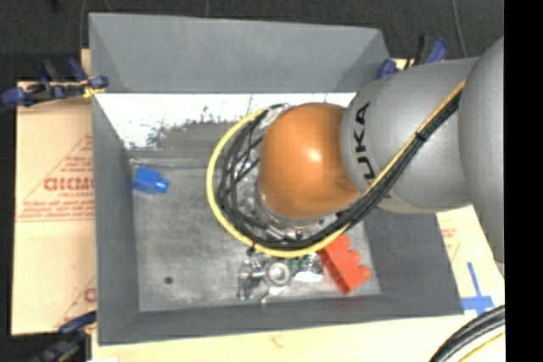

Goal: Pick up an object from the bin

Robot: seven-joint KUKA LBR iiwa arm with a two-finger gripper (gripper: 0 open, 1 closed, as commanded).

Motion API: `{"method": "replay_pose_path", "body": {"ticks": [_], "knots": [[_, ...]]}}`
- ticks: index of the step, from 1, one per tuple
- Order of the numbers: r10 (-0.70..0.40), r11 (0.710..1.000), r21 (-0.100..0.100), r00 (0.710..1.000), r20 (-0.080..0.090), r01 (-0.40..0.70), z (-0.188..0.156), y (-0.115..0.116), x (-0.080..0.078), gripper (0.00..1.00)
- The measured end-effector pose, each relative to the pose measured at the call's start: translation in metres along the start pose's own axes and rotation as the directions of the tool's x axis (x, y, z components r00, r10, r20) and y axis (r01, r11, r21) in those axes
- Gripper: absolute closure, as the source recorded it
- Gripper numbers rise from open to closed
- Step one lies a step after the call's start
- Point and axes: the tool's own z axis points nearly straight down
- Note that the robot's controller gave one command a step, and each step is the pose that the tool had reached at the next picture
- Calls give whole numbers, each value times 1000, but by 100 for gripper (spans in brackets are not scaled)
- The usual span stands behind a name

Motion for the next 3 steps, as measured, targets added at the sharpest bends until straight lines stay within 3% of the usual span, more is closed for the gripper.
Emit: {"method": "replay_pose_path", "body": {"ticks": [1,2,3], "knots": [[21,1000,-3,1000,3,-21,36,-49,13,0],[370,929,-5,929,4,-370,70,-97,18,0],[373,928,-9,928,6,-373,69,-96,17,100]]}}
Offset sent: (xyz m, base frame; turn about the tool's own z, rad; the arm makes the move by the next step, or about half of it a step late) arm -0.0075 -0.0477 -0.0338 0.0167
